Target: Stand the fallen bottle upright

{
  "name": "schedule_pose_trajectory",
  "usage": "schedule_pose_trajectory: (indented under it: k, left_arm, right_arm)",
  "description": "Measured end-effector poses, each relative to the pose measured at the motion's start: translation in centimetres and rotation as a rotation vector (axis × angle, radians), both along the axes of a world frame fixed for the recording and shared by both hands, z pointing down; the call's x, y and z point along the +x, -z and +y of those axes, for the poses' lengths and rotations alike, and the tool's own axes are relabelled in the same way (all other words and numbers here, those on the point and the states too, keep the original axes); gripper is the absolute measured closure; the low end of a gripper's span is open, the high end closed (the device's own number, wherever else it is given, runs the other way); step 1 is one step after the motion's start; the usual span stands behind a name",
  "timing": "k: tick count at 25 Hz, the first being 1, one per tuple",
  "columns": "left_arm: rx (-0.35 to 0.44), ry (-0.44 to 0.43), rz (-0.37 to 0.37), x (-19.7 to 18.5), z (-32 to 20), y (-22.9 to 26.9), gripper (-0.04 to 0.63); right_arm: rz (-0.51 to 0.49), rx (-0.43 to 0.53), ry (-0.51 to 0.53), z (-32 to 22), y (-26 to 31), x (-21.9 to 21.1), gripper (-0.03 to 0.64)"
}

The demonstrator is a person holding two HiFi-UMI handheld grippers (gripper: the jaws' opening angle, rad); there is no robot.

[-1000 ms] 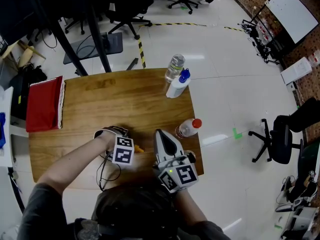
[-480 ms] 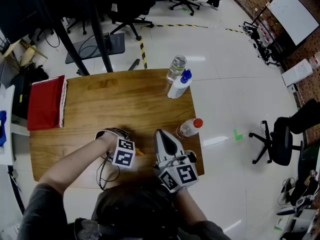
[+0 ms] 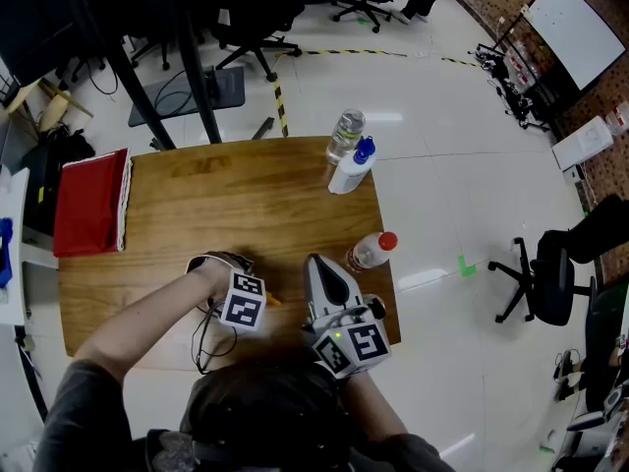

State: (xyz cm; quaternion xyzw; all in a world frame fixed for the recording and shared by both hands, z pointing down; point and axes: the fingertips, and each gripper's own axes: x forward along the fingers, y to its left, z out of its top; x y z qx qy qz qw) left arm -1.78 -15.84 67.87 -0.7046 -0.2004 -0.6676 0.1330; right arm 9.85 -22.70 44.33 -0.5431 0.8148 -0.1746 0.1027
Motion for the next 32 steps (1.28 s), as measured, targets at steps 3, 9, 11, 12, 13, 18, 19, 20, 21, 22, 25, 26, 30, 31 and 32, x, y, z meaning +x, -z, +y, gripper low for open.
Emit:
schedule_pose_trajectory:
  k: [3, 9, 11, 12, 13, 18, 19, 20, 21, 22, 25, 26, 30, 31, 32]
  left_arm:
    - [-0.023, 0.022, 0.02, 0.2, 0.2, 0.6, 0.29]
    - [-0.072, 0.09, 0.083, 0.1, 0.4, 2.8, 0.29]
    - [-0.082, 0.116, 0.11, 0.0, 0.5, 3.7, 0.29]
    - [-0.087, 0.13, 0.126, 0.0, 0.6, 4.1, 0.29]
    - [-0.093, 0.147, 0.144, -0.1, 0.7, 4.6, 0.29]
    - [-0.122, 0.28, 0.26, -0.6, 0.2, 7.8, 0.29]
    - [-0.123, 0.312, 0.288, -0.8, -0.1, 8.4, 0.29]
    - [-0.124, 0.348, 0.317, -0.8, -0.5, 9.0, 0.29]
    - [-0.128, 0.388, 0.345, -0.9, -0.9, 9.6, 0.29]
    - [-0.134, 0.43, 0.371, -1.0, -1.3, 10.2, 0.29]
    - [-0.147, 0.564, 0.451, -1.6, -2.8, 11.3, 0.29]
    - [-0.155, 0.609, 0.486, -1.8, -3.3, 11.6, 0.29]
    - [-0.192, 0.794, 0.666, -1.9, -5.4, 13.7, 0.29]
    - [-0.198, 0.847, 0.72, -2.0, -6.1, 14.3, 0.29]
    - [-0.201, 0.901, 0.775, -2.1, -6.8, 14.7, 0.29]
  right_arm:
    - [-0.003, 0.0, 0.0, 0.1, 0.0, 0.0, 0.618]
    - [-0.009, 0.001, 0.006, 0.1, 0.4, 0.0, 0.618]
    - [-0.007, 0.001, 0.006, 0.1, 0.5, 0.1, 0.618]
    - [-0.007, 0.001, 0.007, 0.1, 0.5, 0.1, 0.618]
    - [-0.007, 0.0, 0.008, 0.1, 0.5, 0.1, 0.618]
    - [-0.009, 0.003, 0.011, -0.1, 0.9, -0.1, 0.618]
    - [-0.008, 0.004, 0.011, -0.2, 0.9, -0.2, 0.618]
    - [-0.009, 0.004, 0.012, -0.3, 1.0, -0.2, 0.618]
    - [-0.009, 0.003, 0.013, -0.3, 1.0, -0.3, 0.618]
    - [-0.008, 0.003, 0.014, -0.3, 1.0, -0.4, 0.618]
    - [-0.004, 0.007, 0.021, -0.5, 1.4, -0.9, 0.618]
    - [-0.003, 0.008, 0.025, -0.5, 1.6, -1.1, 0.618]
    - [0.009, 0.011, 0.038, -0.6, 1.9, -1.7, 0.618]
    - [0.012, 0.011, 0.039, -0.6, 1.9, -1.8, 0.618]
    - [0.015, 0.01, 0.041, -0.6, 1.8, -2.0, 0.618]
